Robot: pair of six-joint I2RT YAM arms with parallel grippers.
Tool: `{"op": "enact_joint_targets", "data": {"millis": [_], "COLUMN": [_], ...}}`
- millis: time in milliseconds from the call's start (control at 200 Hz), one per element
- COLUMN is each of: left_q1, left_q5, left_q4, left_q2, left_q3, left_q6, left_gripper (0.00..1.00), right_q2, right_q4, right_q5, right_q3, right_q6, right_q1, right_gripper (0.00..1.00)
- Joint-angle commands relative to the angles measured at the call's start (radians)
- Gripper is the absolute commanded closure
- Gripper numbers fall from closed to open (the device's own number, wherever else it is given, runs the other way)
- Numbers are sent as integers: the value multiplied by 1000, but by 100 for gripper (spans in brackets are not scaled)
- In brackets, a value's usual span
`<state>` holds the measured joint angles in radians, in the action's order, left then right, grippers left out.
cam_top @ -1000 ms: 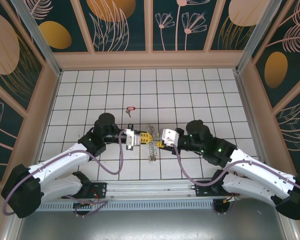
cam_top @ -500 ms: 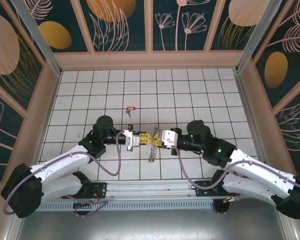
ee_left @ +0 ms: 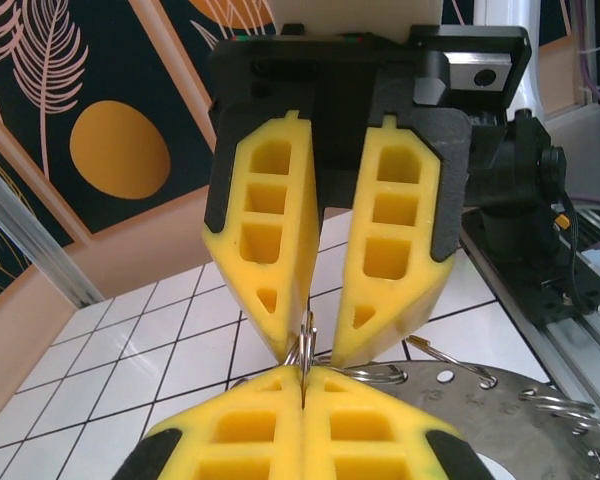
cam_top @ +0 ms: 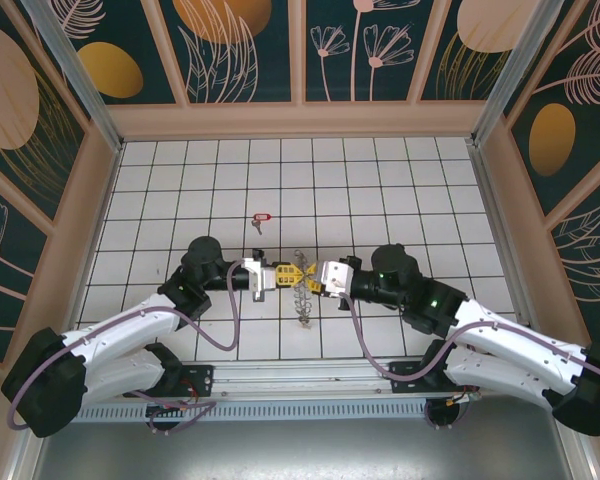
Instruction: Put the keys on the keyring
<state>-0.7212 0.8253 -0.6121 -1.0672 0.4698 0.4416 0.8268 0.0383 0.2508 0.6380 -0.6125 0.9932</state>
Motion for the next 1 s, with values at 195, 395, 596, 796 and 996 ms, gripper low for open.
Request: {"op": "enact_joint_targets", "data": {"millis": [195, 395, 596, 796, 996], "left_q1": [-6, -6, -5, -5, -6], "left_q5": [67, 78, 85, 111, 110], "left_q4": [-204, -201, -215, -213, -219], "left_q2": [24, 19, 21, 23, 21], "left_q3": [-2, 7, 6, 7, 7], "left_q6": [-122, -129, -149, -164, -172], "left_gripper": [100, 100, 100, 100, 100], "right_q2": [-109, -103, -94, -157, -199], "right_q4": [7, -19, -12, -63, -138], "right_q5": [39, 76, 62, -127, -138], "right_q3": [-47, -46, -40, -93, -150], "right_q6": [55, 65, 50, 64, 119], "right_q1": [10, 11, 11, 12, 12], "right_gripper": [89, 90, 88, 84, 81]}}
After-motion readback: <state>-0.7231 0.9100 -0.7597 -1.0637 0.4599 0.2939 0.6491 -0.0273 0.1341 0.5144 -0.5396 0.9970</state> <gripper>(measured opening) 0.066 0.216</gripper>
